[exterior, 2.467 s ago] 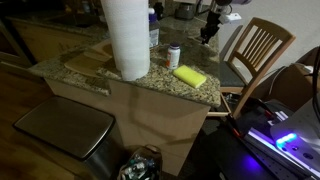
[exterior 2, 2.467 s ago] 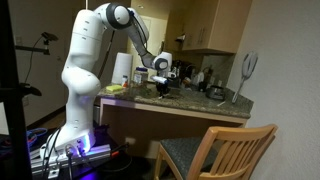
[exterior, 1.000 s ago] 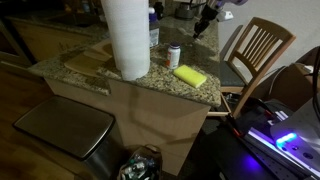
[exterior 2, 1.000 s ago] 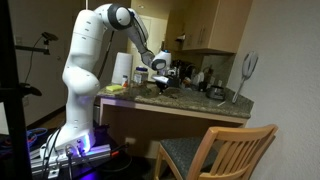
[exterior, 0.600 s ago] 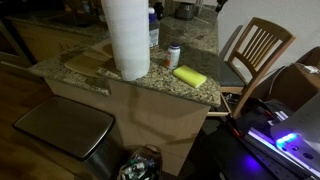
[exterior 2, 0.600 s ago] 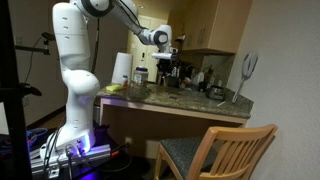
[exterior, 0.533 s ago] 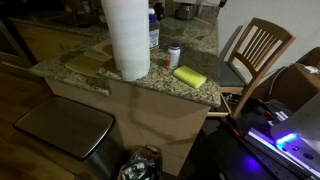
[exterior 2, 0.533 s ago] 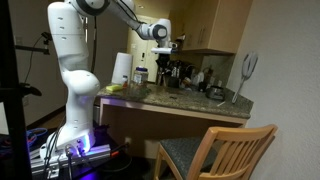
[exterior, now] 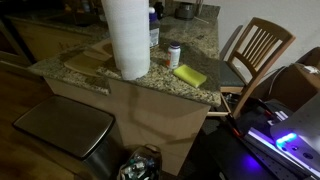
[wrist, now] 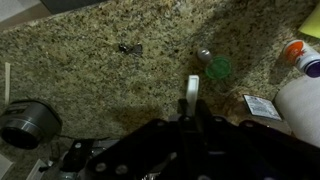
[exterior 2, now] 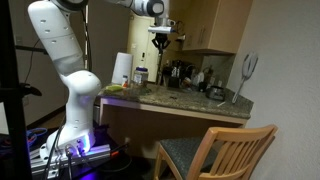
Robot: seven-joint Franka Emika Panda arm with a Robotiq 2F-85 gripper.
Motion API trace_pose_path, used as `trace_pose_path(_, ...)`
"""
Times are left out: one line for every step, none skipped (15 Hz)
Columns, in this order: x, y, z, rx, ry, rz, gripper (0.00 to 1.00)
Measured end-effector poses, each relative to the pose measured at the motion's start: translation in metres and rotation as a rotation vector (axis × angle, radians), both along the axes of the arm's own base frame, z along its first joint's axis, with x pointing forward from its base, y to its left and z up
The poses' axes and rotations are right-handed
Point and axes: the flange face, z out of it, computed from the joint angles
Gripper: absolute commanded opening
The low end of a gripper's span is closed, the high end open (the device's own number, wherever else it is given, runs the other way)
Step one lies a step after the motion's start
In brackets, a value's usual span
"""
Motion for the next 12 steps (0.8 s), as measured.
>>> trace_pose_path(0.004,0.002,-0.005,0.000,0.010,0.003,0.03)
trace_pose_path(0.005,0.004,-0.008,-0.001,0.019,0.012,0.03)
trace_pose_path(0.005,0.009,-0.014,-0.002,0.036,0.030,0.03)
trace_pose_path(0.004,0.017,-0.024,0.002,0.063,0.061,0.03)
trace_pose_path(0.003,0.027,-0.035,0.005,0.088,0.095,0.03)
trace_pose_path(0.002,0.038,-0.048,0.014,0.113,0.129,0.03)
trace_pose_path(0.000,0.049,-0.060,0.025,0.138,0.161,0.03)
trace_pose_path(-0.002,0.058,-0.073,0.031,0.164,0.191,0.03)
trace_pose_path(-0.006,0.067,-0.085,0.030,0.198,0.224,0.03)
trace_pose_path(-0.014,0.070,-0.094,0.028,0.243,0.251,0.03)
trace_pose_path(-0.023,0.071,-0.098,0.027,0.288,0.274,0.03)
trace_pose_path(-0.034,0.069,-0.102,0.028,0.331,0.291,0.03)
